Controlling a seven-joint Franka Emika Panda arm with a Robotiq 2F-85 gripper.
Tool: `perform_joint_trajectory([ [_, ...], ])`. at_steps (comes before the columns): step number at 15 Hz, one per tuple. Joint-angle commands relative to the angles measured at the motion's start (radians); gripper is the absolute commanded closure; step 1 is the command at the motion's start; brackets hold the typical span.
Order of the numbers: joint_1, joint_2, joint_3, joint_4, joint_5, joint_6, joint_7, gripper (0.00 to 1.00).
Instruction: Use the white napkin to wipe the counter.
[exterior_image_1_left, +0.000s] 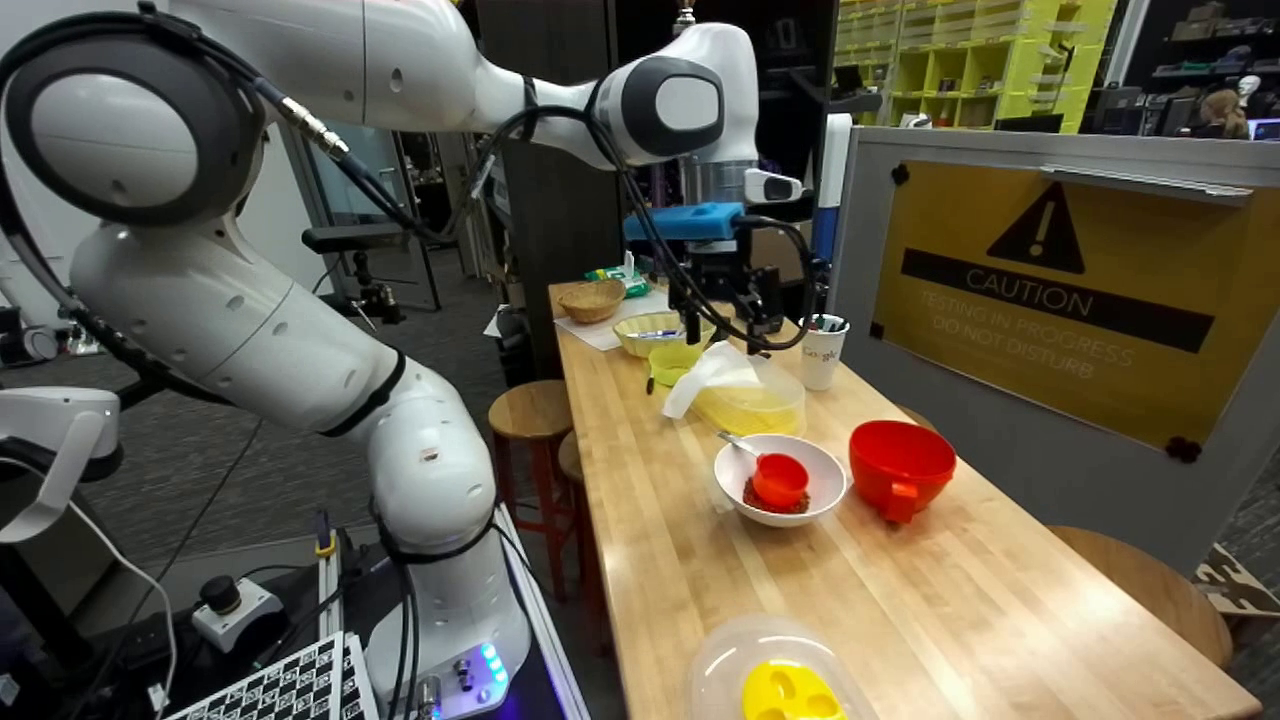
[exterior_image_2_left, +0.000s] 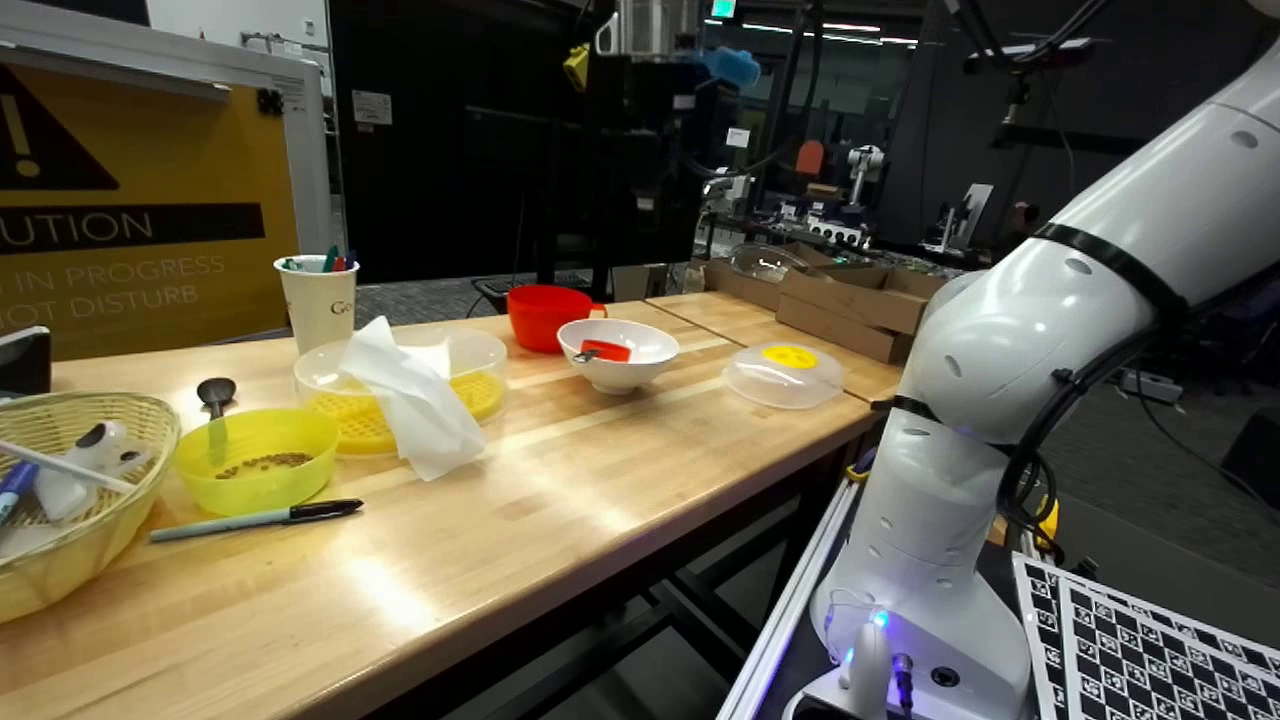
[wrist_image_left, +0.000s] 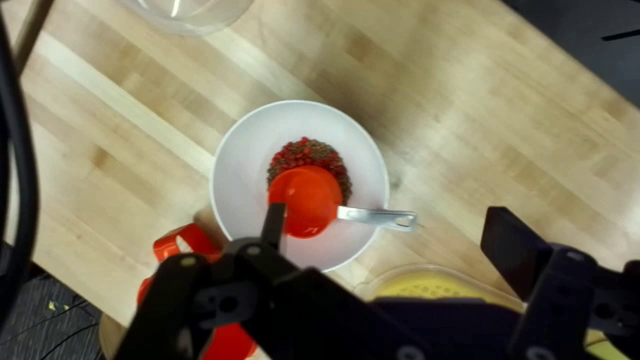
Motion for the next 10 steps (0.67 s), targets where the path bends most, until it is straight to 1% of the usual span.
perform_joint_trajectory([
  [1, 0.065, -0.07, 0.099, 0.0, 0.113, -0.122, 0.192, 0.0],
  [4, 0.114, -0.089, 0.184, 0.013, 0.223, -0.195, 0.349, 0.0],
  [6, 0.129, -0.092, 0.221, 0.024, 0.275, -0.221, 0.428, 0.0],
  [8, 0.119, -0.073, 0.239, 0.035, 0.308, -0.231, 0.498, 0.0],
  [10, 0.096, -0.056, 0.251, 0.032, 0.315, -0.204, 0.567, 0.0],
])
